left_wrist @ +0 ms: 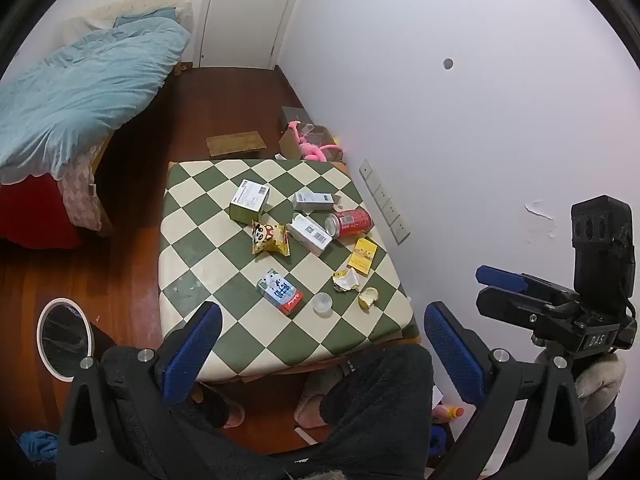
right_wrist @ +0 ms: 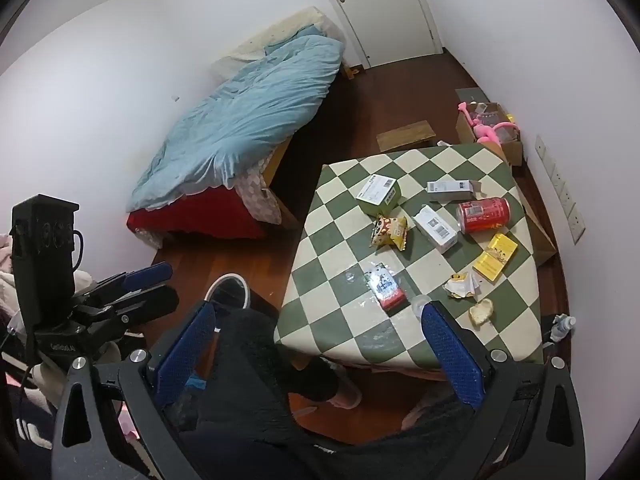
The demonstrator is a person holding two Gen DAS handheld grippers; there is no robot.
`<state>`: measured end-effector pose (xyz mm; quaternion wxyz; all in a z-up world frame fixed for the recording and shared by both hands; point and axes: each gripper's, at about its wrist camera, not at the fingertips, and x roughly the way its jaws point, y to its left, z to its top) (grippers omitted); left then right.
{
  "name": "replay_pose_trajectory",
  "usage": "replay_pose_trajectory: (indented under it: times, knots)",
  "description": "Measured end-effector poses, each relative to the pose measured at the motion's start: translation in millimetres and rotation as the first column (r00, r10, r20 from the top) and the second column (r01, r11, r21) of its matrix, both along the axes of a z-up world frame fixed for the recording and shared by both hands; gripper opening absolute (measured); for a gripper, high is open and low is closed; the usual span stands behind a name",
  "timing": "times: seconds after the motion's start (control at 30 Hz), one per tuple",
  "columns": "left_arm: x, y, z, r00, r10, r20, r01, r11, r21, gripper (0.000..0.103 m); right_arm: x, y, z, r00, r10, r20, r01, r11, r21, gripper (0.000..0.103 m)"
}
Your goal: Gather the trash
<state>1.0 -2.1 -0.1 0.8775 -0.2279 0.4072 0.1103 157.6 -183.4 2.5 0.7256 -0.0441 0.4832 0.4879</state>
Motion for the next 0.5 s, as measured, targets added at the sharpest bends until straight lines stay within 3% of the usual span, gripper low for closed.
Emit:
replay_pose_trajectory:
  times: [0.13, 0.33, 0.5]
  knots:
    - [2, -6, -1, 1.0, 0.0, -0.001, 0.0, 1.0, 0.004, 0.103, 8, -3, -2, 1.0, -0.003, -0.007, 0.003, 1.0, -0.003, 0.103]
    - [-2, -2, 1, 1.0, -0.005, 0.008, 0.005, 1.0, -0.022, 0.103, -16, 9, -2, 1.0, 0.004, 0.001, -0.004, 1.0, -0.004, 0.103]
    - [5, -5, 0, 1.0, -0.002, 0.01, 0.002, 1.0, -0.023, 0.103, -3, 6, -5, 1.0, 0.011, -0.022, -0.011, 1.0, 0.0, 0.103]
